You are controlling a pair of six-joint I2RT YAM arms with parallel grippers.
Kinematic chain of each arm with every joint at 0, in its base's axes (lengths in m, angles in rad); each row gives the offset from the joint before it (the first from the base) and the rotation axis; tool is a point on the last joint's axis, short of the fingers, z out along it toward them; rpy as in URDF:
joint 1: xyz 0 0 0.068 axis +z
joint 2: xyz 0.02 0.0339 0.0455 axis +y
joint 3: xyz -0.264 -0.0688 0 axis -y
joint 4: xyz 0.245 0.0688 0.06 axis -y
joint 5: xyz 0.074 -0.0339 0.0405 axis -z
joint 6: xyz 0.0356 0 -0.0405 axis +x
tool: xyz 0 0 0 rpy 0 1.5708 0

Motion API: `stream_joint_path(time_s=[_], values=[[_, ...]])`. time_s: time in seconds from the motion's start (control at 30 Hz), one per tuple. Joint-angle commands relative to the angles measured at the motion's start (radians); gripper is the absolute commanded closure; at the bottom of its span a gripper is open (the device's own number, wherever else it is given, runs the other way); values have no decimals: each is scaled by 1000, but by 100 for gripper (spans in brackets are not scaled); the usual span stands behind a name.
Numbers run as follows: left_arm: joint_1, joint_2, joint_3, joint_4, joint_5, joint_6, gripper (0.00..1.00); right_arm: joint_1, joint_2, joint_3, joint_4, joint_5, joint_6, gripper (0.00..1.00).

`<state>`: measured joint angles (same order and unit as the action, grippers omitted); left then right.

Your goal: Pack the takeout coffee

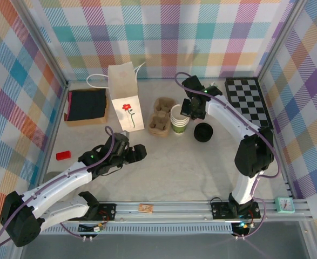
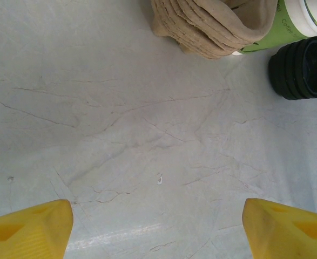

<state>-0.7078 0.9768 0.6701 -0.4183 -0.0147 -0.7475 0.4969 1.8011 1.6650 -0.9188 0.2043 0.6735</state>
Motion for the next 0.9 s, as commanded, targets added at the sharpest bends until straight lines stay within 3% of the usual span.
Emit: stream_joint_path(time_s=[0.0, 0.87], values=[[16, -12, 2, -28, 15, 4, 18, 8, -7, 24, -25, 16, 6, 94], [17, 6, 85, -137, -13, 63, 19, 9, -73, 173, -114, -4, -22, 95]])
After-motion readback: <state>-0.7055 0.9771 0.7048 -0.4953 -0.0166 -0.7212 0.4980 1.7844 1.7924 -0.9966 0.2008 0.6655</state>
